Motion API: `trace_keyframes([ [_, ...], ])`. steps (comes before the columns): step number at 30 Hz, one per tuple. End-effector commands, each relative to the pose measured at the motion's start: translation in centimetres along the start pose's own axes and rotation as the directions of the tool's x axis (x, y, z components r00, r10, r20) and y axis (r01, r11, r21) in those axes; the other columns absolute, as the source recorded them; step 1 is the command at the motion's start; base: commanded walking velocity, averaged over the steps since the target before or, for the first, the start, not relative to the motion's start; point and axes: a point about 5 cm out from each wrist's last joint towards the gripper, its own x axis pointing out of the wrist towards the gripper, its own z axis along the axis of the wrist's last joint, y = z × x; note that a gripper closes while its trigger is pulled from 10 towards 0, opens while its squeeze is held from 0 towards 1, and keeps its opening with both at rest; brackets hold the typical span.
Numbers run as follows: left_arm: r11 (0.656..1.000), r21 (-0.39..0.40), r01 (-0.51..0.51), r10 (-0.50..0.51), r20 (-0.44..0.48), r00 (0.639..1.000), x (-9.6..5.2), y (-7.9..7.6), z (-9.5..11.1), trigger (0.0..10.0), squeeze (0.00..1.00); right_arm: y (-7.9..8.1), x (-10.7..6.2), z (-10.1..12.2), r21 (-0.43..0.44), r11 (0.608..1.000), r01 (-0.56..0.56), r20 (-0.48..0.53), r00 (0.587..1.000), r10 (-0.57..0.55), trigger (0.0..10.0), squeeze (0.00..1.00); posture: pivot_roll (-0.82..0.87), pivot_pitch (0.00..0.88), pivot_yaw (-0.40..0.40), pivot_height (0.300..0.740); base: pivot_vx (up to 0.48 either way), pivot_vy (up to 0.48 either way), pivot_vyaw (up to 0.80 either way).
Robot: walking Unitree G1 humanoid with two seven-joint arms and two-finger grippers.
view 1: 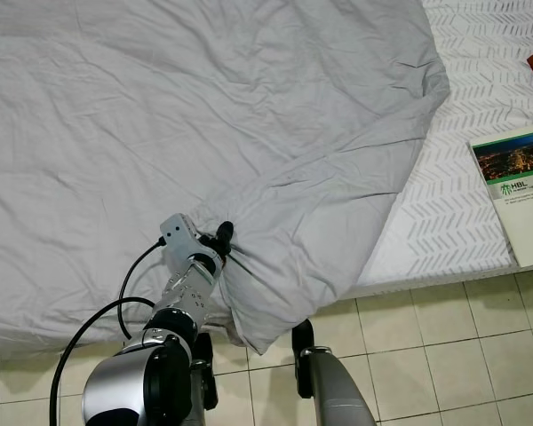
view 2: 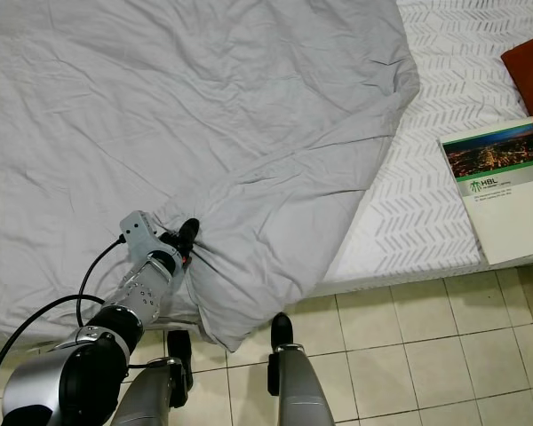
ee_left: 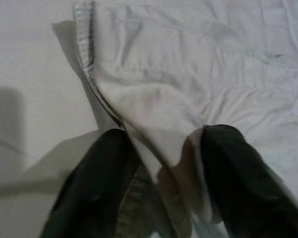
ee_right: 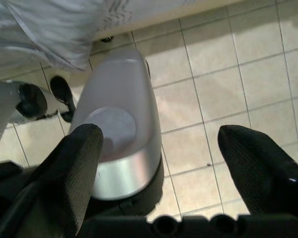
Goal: Clean up the room
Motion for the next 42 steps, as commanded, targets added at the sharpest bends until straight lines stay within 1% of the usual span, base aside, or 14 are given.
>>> trace_keyframes([
  [1,0.998,-0.014,-0.063,0.061,-0.106,0.992,-0.7,1.2,-2.8,0.0,0.00,-0.2,-0.5,-0.6,-0.005,1.000,0.009,-0.046,0.999,-0.009,10.0,0.00,-0.45,0.725,-0.049,0.740,0.000,0.000,0.00],
  [5,0.999,0.017,-0.044,0.046,-0.092,0.995,-0.5,0.9,-2.2,0.0,0.00,-0.2,-0.3,-0.6,-0.004,1.000,0.008,-0.045,0.999,-0.008,10.0,0.00,-0.44,0.709,-0.041,0.740,0.000,0.000,0.00],
  [13,0.983,0.181,0.020,-0.003,-0.092,0.996,-0.3,0.5,-1.4,0.0,0.00,-0.2,0.7,-0.9,0.000,1.000,0.003,-0.030,1.000,-0.003,10.0,0.00,-0.40,0.686,-0.026,0.740,0.000,0.000,0.00],
  [17,0.956,0.289,0.046,-0.006,-0.139,0.990,-0.8,1.7,-2.1,0.0,0.00,0.1,3.1,-1.5,0.016,1.000,-0.001,0.005,1.000,0.001,10.0,0.00,-0.34,0.617,0.035,0.740,0.000,0.000,0.00],
  [21,0.895,0.435,0.096,-0.017,-0.183,0.983,-1.3,2.8,-2.7,0.0,0.00,0.2,5.7,-1.4,0.019,1.000,-0.008,0.053,0.999,0.007,10.0,0.00,-0.31,0.508,0.082,0.740,0.000,0.000,0.00],
  [22,0.865,0.490,0.106,-0.015,-0.186,0.982,-1.6,3.6,-2.7,0.0,0.00,-0.2,7.3,-1.4,0.018,1.000,0.000,0.074,0.997,-0.002,10.0,0.00,-0.30,0.439,0.091,0.740,0.000,0.000,0.00],
  [26,0.823,0.559,0.101,-0.009,-0.166,0.986,-1.9,4.9,-1.7,0.0,0.00,-1.6,9.3,-0.3,0.035,0.998,0.043,0.125,0.991,-0.047,10.0,0.00,-0.31,0.367,0.095,0.740,0.000,0.000,0.00],
  [30,0.785,0.611,0.099,-0.004,-0.155,0.988,-1.6,4.3,-1.4,0.0,0.00,-3.3,12.7,0.9,0.043,0.997,0.072,0.169,0.983,-0.078,10.0,0.00,-0.29,0.227,0.095,0.740,0.000,0.000,0.00],
  [31,0.775,0.622,0.112,-0.018,-0.156,0.988,-1.5,3.8,-1.5,10.0,0.00,-3.6,13.3,1.5,0.026,0.997,0.073,0.188,0.979,-0.076,10.0,0.00,-0.30,0.210,0.093,0.740,0.000,0.000,0.00],
  [32,0.770,0.626,0.122,-0.027,-0.159,0.987,-1.4,3.3,-1.6,10.0,0.00,-3.8,13.9,1.9,0.014,0.997,0.073,0.199,0.977,-0.074,10.0,0.00,-0.30,0.200,0.091,0.740,0.000,0.000,0.00],
  [34,0.709,0.678,0.195,-0.086,-0.191,0.978,-1.2,1.8,-2.5,10.0,0.00,-4.3,15.4,3.3,-0.002,0.997,0.071,0.242,0.968,-0.069,10.0,0.00,-0.31,0.161,0.085,0.740,0.000,-0.219,0.00],
  [35,0.709,0.678,0.195,-0.086,-0.191,0.978,-1.2,1.8,-2.5,10.0,0.00,-4.3,15.4,3.3,-0.002,0.997,0.071,0.242,0.968,-0.069,10.0,0.00,-0.31,0.161,0.085,0.740,0.000,-0.439,0.00],
  [36,0.691,0.679,0.250,-0.133,-0.220,0.966,-1.2,0.6,-3.5,10.0,0.00,-4.7,16.3,4.4,-0.010,0.997,0.075,0.274,0.959,-0.069,10.0,0.00,-0.32,0.135,0.082,0.740,0.000,-0.472,0.00],
  [42,0.698,0.655,0.290,-0.165,-0.247,0.955,-1.3,-1.1,-5.1,10.0,0.00,-5.3,17.3,5.1,-0.027,0.997,0.076,0.282,0.957,-0.065,10.0,0.00,-0.35,0.117,0.077,0.740,0.000,-0.470,0.00],
])
